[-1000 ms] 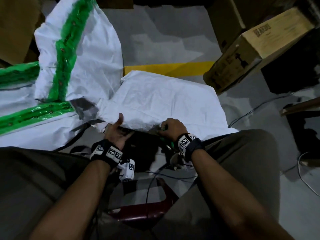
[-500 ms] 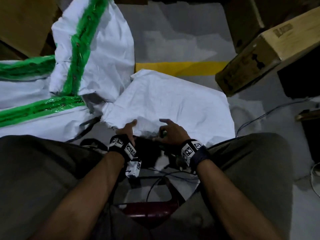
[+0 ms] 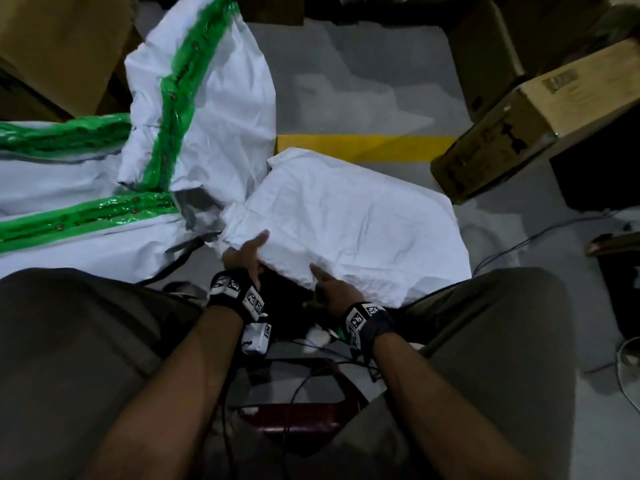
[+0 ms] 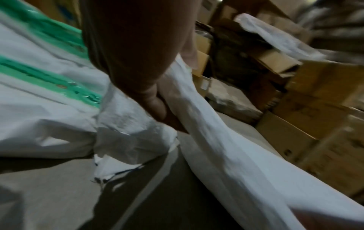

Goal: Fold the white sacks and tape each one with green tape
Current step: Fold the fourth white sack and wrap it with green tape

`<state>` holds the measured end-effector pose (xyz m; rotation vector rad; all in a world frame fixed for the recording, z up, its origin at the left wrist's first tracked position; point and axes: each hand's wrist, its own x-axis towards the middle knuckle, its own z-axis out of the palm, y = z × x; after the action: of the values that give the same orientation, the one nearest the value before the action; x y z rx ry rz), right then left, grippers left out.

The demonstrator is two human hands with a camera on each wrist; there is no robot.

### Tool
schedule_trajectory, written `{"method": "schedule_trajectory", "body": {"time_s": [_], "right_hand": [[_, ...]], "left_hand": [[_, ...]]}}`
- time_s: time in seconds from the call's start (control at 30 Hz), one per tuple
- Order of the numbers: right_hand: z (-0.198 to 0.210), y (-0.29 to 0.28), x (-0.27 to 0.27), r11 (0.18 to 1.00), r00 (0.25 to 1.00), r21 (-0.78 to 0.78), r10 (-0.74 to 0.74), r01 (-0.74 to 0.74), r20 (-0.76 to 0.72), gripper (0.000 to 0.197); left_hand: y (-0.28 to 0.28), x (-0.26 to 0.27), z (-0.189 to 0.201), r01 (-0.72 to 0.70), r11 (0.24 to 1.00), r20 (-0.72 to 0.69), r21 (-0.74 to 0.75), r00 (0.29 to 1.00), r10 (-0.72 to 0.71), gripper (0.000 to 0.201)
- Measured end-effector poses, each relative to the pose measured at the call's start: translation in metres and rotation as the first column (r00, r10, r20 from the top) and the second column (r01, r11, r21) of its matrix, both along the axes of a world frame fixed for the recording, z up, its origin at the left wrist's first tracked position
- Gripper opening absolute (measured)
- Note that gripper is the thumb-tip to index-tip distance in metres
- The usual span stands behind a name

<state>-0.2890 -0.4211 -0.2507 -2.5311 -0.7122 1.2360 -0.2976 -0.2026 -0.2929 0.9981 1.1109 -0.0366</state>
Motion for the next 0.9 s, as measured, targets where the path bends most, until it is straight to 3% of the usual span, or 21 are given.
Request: {"method": "schedule_trajectory", "body": {"time_s": [0.07,0.13,0.23,0.37,0.43,0.5,0.57,0.67,0.77,0.8,0.9], "right_hand": [[-0.008,-0.004,0.0,1.0,1.0,0.005,0.019,-0.019,0.009,0.04],[-0.012,-0.005,-0.004,0.998,0.999,0.059,-0.037,0.037,-0.005,0.037],[-0.01,0.001,-0.005,0.952,0.972,0.196,-0.237,0.234,-0.01,0.031],[0.01,0.021,0.013,0.776,0.878,0.436,-0.473,0.456,-0.076,0.033],[0.02,0.03,0.027,0.697,0.842,0.504,-0.525,0.51,-0.125,0.03],[0.028,0.039,0.037,0.661,0.834,0.557,-0.541,0.503,-0.11,0.028],[0.032,0.049,0.044,0.667,0.834,0.562,-0.547,0.489,-0.077,0.03],[0.033,0.064,0.047,0.701,0.846,0.538,-0.532,0.468,-0.043,0.031],[0.038,0.075,0.044,0.745,0.863,0.495,-0.506,0.447,-0.017,0.031],[0.041,0.077,0.042,0.764,0.871,0.476,-0.492,0.436,-0.008,0.032],[0.041,0.078,0.04,0.777,0.871,0.447,-0.491,0.442,-0.008,0.039]], "left_hand": [[0.03,0.004,0.008,-0.072,0.993,0.012,0.093,0.997,0.071,0.061],[0.055,0.008,0.016,0.043,0.989,-0.065,0.142,0.997,-0.034,0.06],[0.073,0.008,0.017,0.256,0.952,-0.152,0.17,0.961,-0.231,0.064],[0.057,-0.002,0.027,0.277,0.89,0.028,0.362,0.951,-0.308,0.084],[0.053,-0.005,0.028,0.382,0.792,0.107,0.476,0.869,-0.484,0.068],[0.052,-0.008,0.034,0.5,0.693,0.091,0.518,0.774,-0.627,0.042],[0.052,-0.006,0.043,0.536,0.709,0.103,0.459,0.76,-0.642,0.033],[0.048,0.002,0.054,0.586,0.749,0.123,0.309,0.756,-0.642,0.034],[0.049,0.005,0.058,0.604,0.779,0.179,0.168,0.759,-0.627,0.019],[0.05,0.005,0.061,0.616,0.772,0.195,0.156,0.747,-0.636,0.012],[0.047,0.003,0.061,0.613,0.765,0.192,0.199,0.741,-0.643,0.017]]}}
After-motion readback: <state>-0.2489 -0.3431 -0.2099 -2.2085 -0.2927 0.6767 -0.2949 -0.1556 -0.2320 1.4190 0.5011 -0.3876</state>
